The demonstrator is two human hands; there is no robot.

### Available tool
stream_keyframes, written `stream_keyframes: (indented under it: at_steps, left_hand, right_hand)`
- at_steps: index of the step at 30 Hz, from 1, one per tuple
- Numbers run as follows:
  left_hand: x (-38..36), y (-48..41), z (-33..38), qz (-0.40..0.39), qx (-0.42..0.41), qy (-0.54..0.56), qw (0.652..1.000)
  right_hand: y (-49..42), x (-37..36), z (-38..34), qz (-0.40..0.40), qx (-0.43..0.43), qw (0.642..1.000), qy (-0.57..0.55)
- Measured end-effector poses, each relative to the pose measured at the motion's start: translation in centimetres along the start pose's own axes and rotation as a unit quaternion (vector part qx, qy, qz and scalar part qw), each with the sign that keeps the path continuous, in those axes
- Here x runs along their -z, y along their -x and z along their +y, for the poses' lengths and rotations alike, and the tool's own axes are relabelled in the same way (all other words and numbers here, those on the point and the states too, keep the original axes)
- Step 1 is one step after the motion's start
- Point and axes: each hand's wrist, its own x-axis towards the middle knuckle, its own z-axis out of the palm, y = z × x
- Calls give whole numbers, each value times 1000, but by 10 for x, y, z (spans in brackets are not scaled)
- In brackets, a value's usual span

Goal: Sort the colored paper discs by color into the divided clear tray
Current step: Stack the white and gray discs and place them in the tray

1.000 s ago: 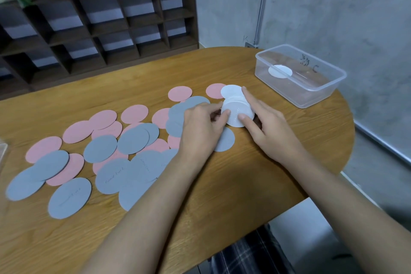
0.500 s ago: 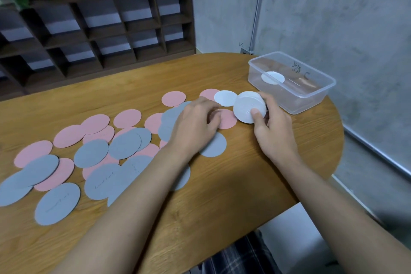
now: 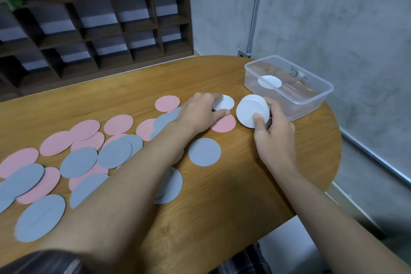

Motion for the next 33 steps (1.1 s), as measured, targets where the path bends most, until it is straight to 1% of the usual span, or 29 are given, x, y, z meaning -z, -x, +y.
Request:
stream_keyframes:
  at_steps: [3, 7, 10, 14, 17, 19, 22, 25, 30, 31, 33]
  left_hand:
    - [0, -1, 0, 27, 6, -25, 999]
    - [1, 1, 2, 34, 5, -62, 998]
    - [6, 2, 2, 22, 4, -71, 997]
    - [15, 0, -2, -14, 1, -61, 998]
    - [16, 0, -1, -17, -7, -63, 998]
    - [17, 2, 1, -10, -31, -90, 995]
    - [16, 9, 2, 25, -82, -145, 986]
    - [12, 16, -4, 91, -103, -166, 976]
    - [15, 27, -10, 224, -116, -120, 960]
    - [17, 30, -9, 243, -105, -101, 959]
    - [20, 36, -9, 251, -53, -24, 966]
  right_hand:
    - [1, 1, -2, -9, -1, 1000, 2]
    - [1, 1, -3, -16, -4, 1000, 4]
    - [1, 1, -4, -20, -8, 1000, 5]
    - [1, 1, -5, -24, -14, 1000, 10]
    - [1, 1, -4, -28, -12, 1000, 9]
    - [1, 1, -3, -28, -9, 1000, 4]
    - [1, 0, -2, -27, -5, 1000, 2]
    - [1, 0, -3, -30, -3, 1000, -4]
    - [3, 1, -6, -54, 21, 998, -8]
    - [3, 2, -7, -58, 25, 998, -9]
    - [3, 3, -7, -63, 31, 998, -7]
